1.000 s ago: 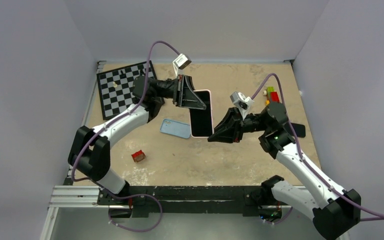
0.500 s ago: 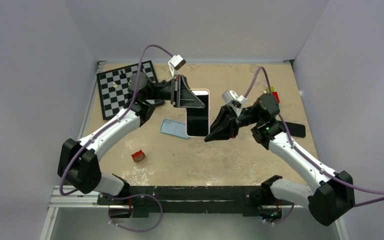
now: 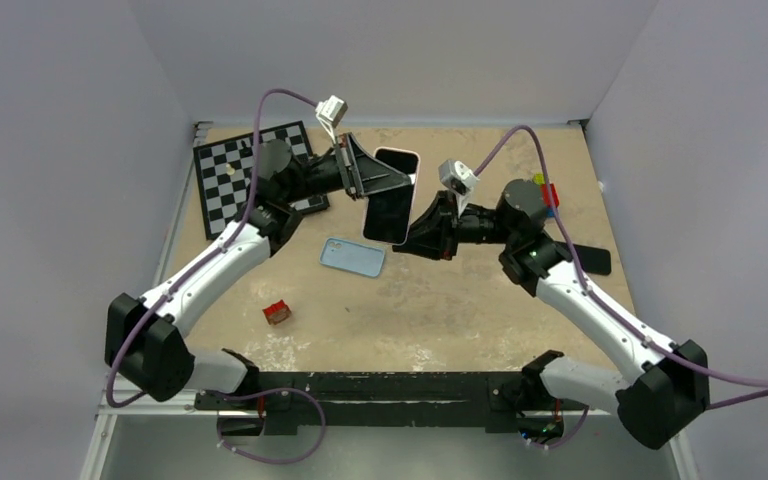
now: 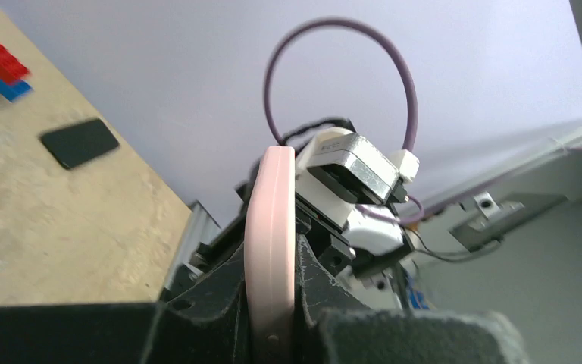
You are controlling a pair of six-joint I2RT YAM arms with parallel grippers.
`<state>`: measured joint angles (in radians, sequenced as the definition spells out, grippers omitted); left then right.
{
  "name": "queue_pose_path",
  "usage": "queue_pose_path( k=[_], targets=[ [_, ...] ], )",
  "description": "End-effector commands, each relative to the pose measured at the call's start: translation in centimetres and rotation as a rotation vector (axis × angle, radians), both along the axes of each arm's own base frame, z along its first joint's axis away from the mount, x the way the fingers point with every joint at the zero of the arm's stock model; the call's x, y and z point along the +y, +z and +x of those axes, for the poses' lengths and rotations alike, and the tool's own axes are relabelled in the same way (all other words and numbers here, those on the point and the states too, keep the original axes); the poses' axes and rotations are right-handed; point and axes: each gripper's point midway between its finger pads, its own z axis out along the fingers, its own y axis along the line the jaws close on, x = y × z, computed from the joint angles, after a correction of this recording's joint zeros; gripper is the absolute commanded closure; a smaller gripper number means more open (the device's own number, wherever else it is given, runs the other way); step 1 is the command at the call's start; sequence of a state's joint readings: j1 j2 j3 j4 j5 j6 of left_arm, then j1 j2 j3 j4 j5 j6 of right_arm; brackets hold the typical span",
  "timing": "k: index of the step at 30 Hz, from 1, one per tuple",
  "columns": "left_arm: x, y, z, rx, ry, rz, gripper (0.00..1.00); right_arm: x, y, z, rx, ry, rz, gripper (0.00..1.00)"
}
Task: Take the phone out of the phone case
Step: Remove the phone case from the phone.
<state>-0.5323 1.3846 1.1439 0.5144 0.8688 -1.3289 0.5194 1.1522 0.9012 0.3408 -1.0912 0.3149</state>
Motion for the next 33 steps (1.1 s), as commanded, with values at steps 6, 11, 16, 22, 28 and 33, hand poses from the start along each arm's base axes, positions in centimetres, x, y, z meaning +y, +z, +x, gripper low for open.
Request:
queue_pose_path(
  k=[6, 11, 16, 22, 28, 33],
  targets=[
    [2.5, -0.4, 0.4, -0.002, 0.365, 0.035, 1.00, -5.1, 1.8, 9.0, 0.155, -0.781, 0.124, 0.98],
    [4.6, 0.9, 2.1, -0.009, 0.529, -0.095, 1.00, -3.3, 1.5, 2.9, 0.194, -0.479, 0.205, 0.60],
    [5.5, 2.4, 2.4, 0.019, 0.553, -0.281, 1.00, -2.8, 1.1, -0.3, 0.152, -0.342, 0.245, 0.39],
    [4.6, 2.3, 1.8, 0.037, 0.470, -0.304, 1.00, -3.3, 2.4, 0.1, 0.189, -0.425, 0.293, 0.39],
    [5.0, 0.4, 1.0, -0.015, 0.494, -0.190, 1.00, -4.4, 1.5, 2.1, 0.402, -0.596, 0.200, 0.58],
    [4.9, -0.8, 0.6, -0.073, 0.493, -0.082, 1.00, -3.4, 3.2, 0.2, 0.436, -0.464, 0.215, 0.73]
  ],
)
